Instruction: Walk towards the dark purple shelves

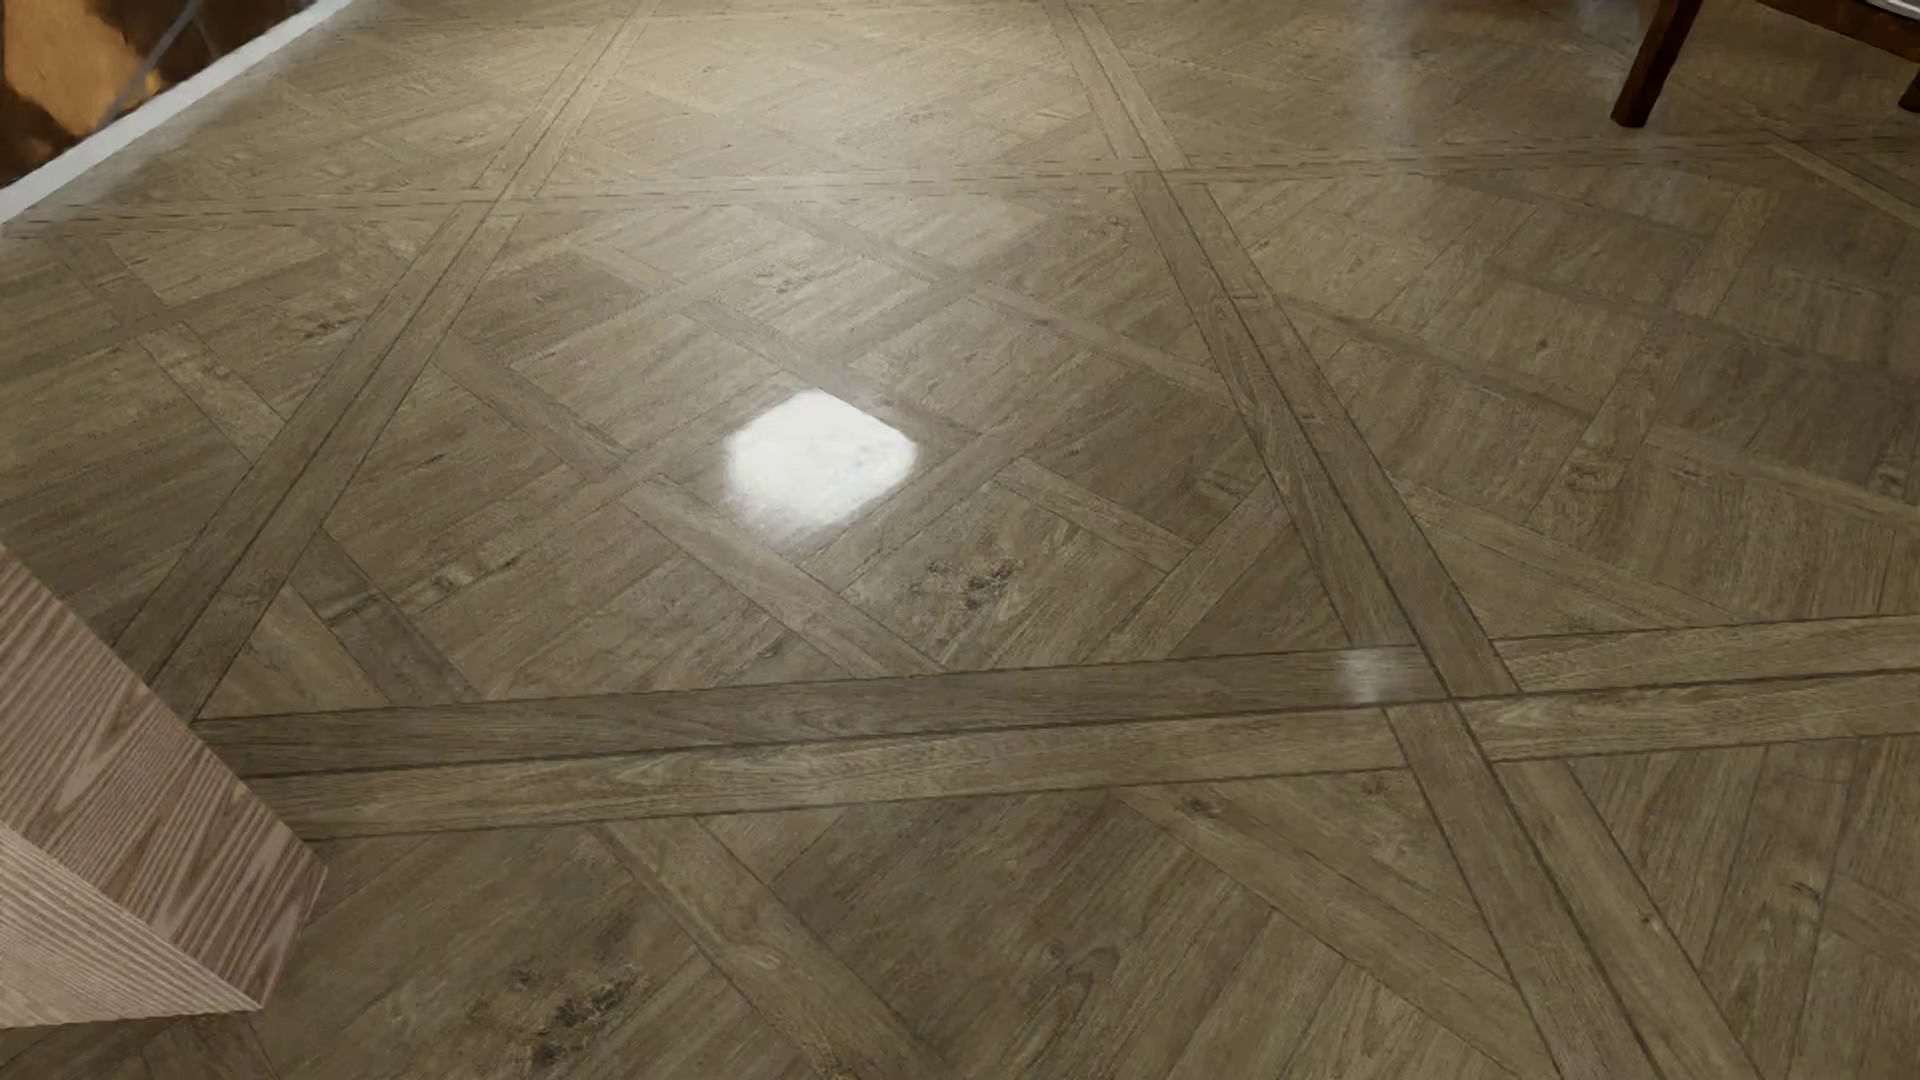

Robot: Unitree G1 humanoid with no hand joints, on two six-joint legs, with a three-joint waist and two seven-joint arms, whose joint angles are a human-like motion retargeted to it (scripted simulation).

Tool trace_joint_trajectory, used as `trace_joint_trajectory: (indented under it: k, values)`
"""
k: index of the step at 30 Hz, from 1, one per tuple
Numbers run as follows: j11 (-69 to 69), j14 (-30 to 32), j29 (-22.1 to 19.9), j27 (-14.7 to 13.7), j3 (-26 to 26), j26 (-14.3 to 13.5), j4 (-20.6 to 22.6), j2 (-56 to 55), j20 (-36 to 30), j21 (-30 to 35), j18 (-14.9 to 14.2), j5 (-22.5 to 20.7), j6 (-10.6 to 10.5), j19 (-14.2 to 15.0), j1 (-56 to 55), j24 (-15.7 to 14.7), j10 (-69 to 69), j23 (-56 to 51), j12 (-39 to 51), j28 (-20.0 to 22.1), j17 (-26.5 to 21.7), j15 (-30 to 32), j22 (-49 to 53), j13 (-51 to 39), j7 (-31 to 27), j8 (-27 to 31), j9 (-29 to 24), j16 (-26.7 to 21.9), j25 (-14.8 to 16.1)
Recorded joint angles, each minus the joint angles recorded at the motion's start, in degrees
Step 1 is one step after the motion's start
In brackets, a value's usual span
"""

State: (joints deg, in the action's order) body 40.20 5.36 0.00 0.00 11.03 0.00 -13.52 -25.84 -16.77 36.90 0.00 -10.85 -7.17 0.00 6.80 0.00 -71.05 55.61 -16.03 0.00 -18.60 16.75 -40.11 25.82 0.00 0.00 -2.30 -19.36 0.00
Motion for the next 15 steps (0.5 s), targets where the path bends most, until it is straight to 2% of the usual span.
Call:
trace_joint_trajectory:
  k: [2, 3, 4, 5, 6, 8, 9, 11, 14, 15]
  values:
    - [-3.0, -16.8, 0.0, 0.0, -6.6, 0.0, 2.1, 10.6, -6.2, -0.6, 0.0, -2.6, 1.0, 0.0, -9.3, 0.0, -7.0, -2.6, -1.4, 0.0, -0.4, -7.1, -7.2, -3.5, 0.0, 0.0, -1.0, 0.3, 0.0]
    - [-4.2, -21.2, 0.0, 0.0, -10.3, 0.0, 3.3, 15.1, -7.5, -1.8, 0.0, -2.8, 1.8, 0.0, -13.7, 0.0, -4.4, -5.5, -2.9, 0.0, -0.8, -11.2, -9.8, -4.9, 0.0, 0.0, -1.0, 0.3, 0.0]
    - [-5.4, -23.1, 0.0, 0.0, -13.8, 0.0, 4.0, 19.4, -8.1, -3.9, 0.0, -2.8, 2.4, 0.0, -17.1, 0.0, 2.1, -9.4, -4.7, 0.0, -1.4, -15.1, -11.7, -6.0, 0.0, 0.0, -1.0, 0.3, 0.0]
    - [-6.6, -23.3, 0.0, 0.0, -16.9, 0.0, 4.5, 23.7, -9.6, -6.4, 0.0, -2.2, 3.2, 0.0, -19.9, 0.0, 10.4, -14.3, -6.7, 0.0, -2.3, -18.9, -13.0, -6.6, 0.0, 0.0, -0.9, 0.2, 0.0]
    - [-6.1, -20.6, 0.0, 0.0, -18.9, 0.0, 4.2, 25.7, -9.1, -9.1, 0.0, -1.9, 3.5, 0.0, -22.0, 0.0, 20.2, -18.9, -8.7, 0.0, -2.9, -21.5, -13.6, -7.3, 0.0, 0.0, -0.3, 0.3, 0.0]
    - [-4.5, -16.5, 0.0, 0.0, -21.5, 0.0, 2.5, 29.0, -8.3, -14.9, 0.0, -1.4, 3.0, 0.0, -25.7, 0.0, 37.4, -26.4, -12.6, 0.0, -3.5, -26.6, -13.6, -8.5, 0.0, 0.0, 1.0, 0.9, 0.0]
    - [-3.6, -16.3, 0.0, 0.0, -22.6, 0.0, 1.1, 30.4, -8.2, -16.9, 0.0, -0.2, 2.6, 0.0, -26.9, 0.0, 42.6, -29.0, -14.5, 0.0, -3.8, -29.0, -13.1, -9.3, 0.0, 0.0, 1.8, 1.4, 0.0]
    - [-1.5, -19.2, 0.0, 0.0, -24.4, 0.0, -1.5, 35.0, -9.9, -19.0, 0.0, 3.4, 2.1, 0.0, -27.4, 0.0, 44.0, -31.5, -18.0, 0.0, -4.0, -33.1, -11.7, -10.3, 0.0, 0.0, 2.2, 1.9, 0.0]
    - [3.2, -5.2, 0.0, 0.0, -26.8, 0.0, -1.4, 38.0, -13.6, -20.7, 0.0, 10.9, 2.3, 0.0, -30.2, 0.0, 31.5, -28.1, -17.9, 0.0, -2.3, -30.3, -13.1, -7.3, 0.0, 0.0, 3.6, 2.1, 0.0]
    - [6.3, -4.1, 0.0, 0.0, -26.3, 0.0, -1.0, 37.7, -13.9, -20.7, 0.0, 12.9, 3.0, 0.0, -30.5, 0.0, 26.7, -23.7, -16.3, 0.0, -1.0, -27.4, -15.0, -7.0, 0.0, 0.0, 3.3, 2.2, 0.0]
